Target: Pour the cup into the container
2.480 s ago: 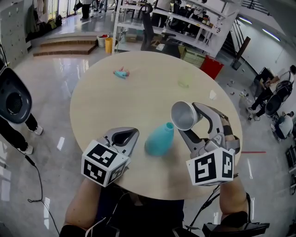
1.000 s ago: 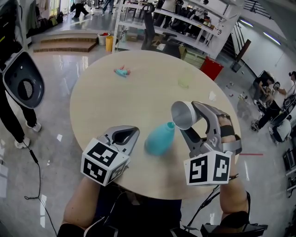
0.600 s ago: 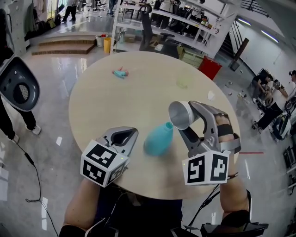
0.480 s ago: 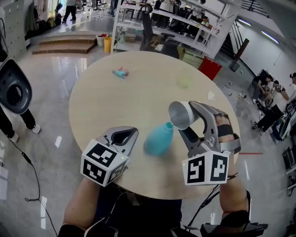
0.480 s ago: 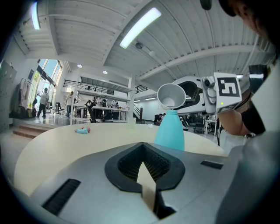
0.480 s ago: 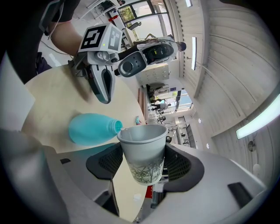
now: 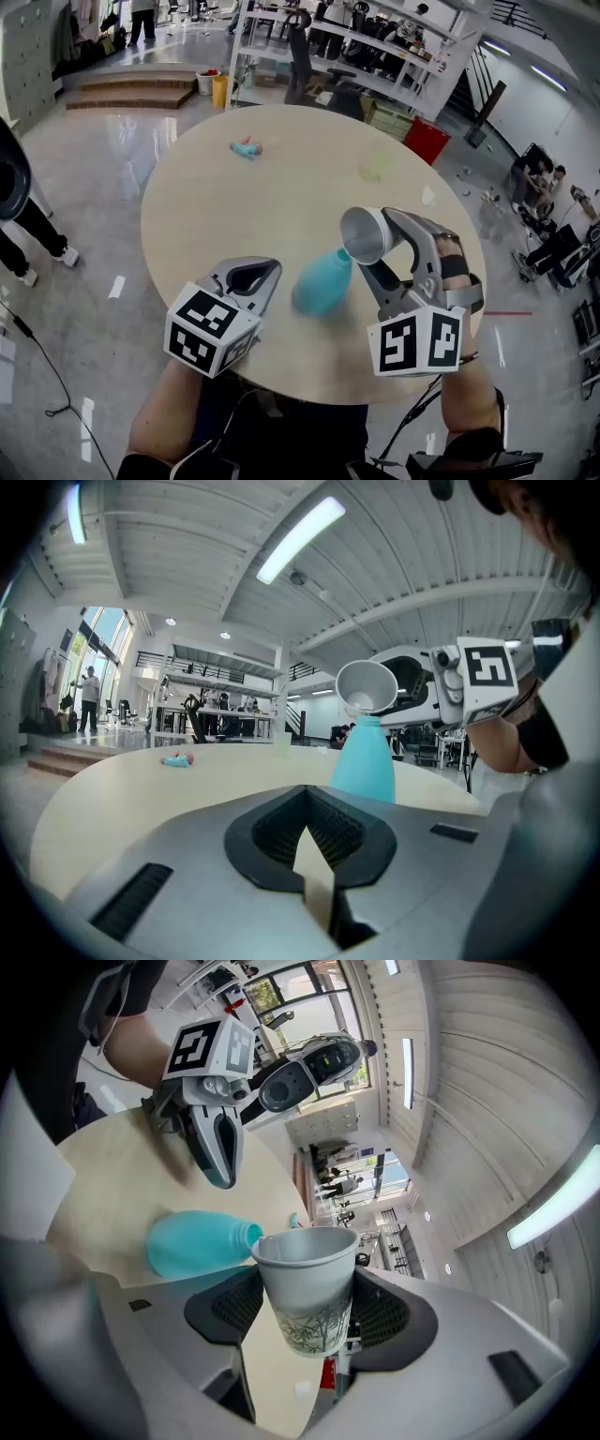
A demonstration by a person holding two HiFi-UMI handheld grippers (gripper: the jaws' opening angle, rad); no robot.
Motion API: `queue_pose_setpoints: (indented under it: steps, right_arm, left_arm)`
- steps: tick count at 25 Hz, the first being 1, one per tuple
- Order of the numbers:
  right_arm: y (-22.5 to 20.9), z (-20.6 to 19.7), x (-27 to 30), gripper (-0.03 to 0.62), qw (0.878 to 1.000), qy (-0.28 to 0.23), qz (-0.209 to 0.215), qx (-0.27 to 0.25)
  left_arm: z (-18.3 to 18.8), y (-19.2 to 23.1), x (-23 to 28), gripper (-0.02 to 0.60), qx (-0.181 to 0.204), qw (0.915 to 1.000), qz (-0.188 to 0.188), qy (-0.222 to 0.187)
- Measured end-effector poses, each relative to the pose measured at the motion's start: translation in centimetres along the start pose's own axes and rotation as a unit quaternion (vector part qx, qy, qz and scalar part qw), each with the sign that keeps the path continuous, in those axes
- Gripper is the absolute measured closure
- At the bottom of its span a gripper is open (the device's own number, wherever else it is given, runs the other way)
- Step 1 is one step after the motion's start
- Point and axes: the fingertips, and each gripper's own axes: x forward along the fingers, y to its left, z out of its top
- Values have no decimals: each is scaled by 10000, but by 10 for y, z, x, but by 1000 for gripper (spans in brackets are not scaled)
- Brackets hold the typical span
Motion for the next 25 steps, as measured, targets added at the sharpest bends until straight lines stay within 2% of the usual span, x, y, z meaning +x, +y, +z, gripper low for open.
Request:
queue_pose_setpoints:
  steps: [5,8,13,17,21,25]
  right_arm:
    - [1,0,0,290,9992,-121,83,377]
    - [0,-2,-2,290,9950,-319,148,938]
    - [-4,-11,-8,290,9810,-573,157,1845]
    - [-4,-26,-12,290,9529,-844,234,2904]
    - [1,-48,-12,290,9248,-926,312,3677]
    - [14,-82,-7,290,8886,-856,370,4491]
  left_arm:
    - [1,0,-1,589,-5,10000,1,2]
    - [1,-1,-1,589,-4,10000,-10,7]
    - [0,0,-1,589,-11,10000,0,21]
    - [-1,0,-2,589,-25,10000,-4,34]
    - [-1,0,-3,589,-44,10000,-1,56]
    - [-2,2,-1,589,-62,9999,-8,91]
